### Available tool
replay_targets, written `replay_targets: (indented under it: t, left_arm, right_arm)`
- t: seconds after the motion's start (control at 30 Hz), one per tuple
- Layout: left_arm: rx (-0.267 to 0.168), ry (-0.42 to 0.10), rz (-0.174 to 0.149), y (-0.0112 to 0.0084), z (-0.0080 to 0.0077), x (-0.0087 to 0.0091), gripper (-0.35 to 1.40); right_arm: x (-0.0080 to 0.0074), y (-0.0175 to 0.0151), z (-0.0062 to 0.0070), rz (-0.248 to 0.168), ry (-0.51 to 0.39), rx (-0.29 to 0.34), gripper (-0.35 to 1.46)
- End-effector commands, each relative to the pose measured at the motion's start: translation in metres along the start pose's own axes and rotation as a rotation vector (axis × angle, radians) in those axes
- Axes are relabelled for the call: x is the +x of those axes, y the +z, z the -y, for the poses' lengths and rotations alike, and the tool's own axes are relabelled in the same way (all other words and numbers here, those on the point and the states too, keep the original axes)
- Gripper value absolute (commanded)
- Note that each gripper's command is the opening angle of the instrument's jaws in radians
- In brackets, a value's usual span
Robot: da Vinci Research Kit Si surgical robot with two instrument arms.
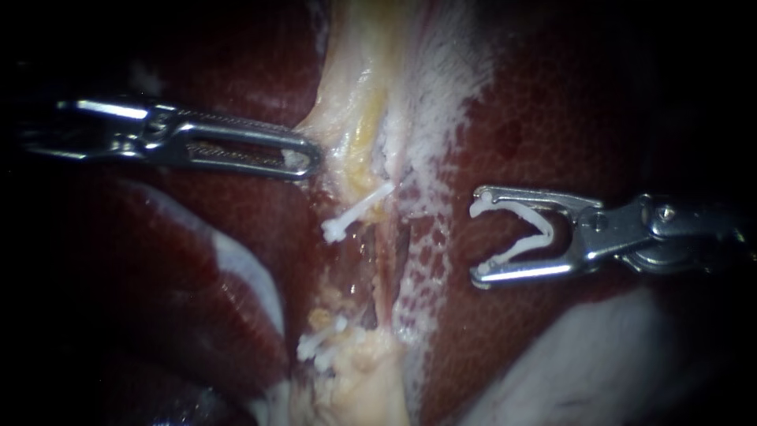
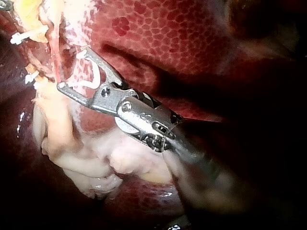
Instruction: Clipping first clip right tube
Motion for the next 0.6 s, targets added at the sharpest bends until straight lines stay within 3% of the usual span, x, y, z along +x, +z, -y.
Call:
replay_targets:
  t: [0.03, 0.37, 0.6]
  left_arm:
    - [0.0, 0.0, 0.0, 0.0, 0.0, 0.0, -0.35]
    - [0.007, -0.001, -0.002, -0.0009, -0.0002, -0.0003, -0.35]
    - [-0.011, -0.009, 0.001, -0.0033, -0.0013, -0.0016, -0.35]
  right_arm:
    - [0.0, 0.0, 0.0, 0.0, 0.0, 0.0, 0.6]
    - [-0.0011, 0.0018, 0.0006, 0.001, 0.016, 0.005, 0.6]
    - [-0.0031, 0.005, 0.0016, 0.003, 0.07, 0.023, 0.6]
